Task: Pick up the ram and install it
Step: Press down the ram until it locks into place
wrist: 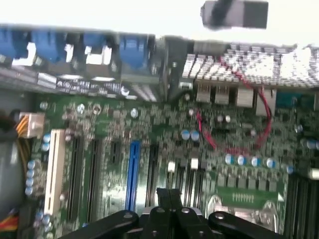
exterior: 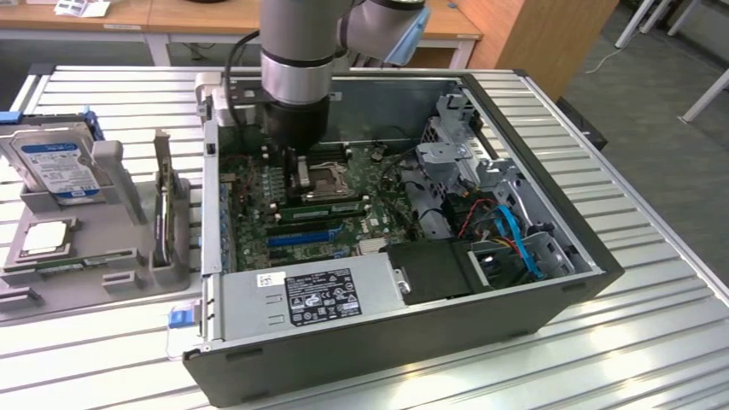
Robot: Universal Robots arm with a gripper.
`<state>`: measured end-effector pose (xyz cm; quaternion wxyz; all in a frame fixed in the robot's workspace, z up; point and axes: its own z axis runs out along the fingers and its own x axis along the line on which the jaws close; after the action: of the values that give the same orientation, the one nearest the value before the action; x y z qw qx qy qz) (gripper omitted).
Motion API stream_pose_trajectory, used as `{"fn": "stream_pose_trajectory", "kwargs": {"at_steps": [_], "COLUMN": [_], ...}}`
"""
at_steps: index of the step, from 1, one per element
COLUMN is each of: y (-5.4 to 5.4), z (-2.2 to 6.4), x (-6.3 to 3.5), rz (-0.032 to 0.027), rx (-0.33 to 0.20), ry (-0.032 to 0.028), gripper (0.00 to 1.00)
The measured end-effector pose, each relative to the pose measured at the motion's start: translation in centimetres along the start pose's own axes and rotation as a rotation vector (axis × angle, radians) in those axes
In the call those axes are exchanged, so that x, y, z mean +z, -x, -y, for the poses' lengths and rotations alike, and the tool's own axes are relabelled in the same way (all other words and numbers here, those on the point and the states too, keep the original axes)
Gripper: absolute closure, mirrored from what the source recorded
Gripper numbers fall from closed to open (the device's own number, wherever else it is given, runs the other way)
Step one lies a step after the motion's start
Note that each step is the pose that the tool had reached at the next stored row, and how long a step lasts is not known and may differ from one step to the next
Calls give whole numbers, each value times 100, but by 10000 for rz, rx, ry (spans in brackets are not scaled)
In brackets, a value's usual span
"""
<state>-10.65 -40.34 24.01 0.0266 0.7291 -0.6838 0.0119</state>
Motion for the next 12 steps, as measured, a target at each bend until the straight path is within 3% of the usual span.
{"fn": "stream_pose_trajectory", "kwargs": {"at_steps": [9, 12], "y": [-32, -41], "z": [369, 399], "x": [-108, -231], "rz": [67, 73], "rx": [-10, -15], "ry": [150, 199], "gripper": [89, 89]}}
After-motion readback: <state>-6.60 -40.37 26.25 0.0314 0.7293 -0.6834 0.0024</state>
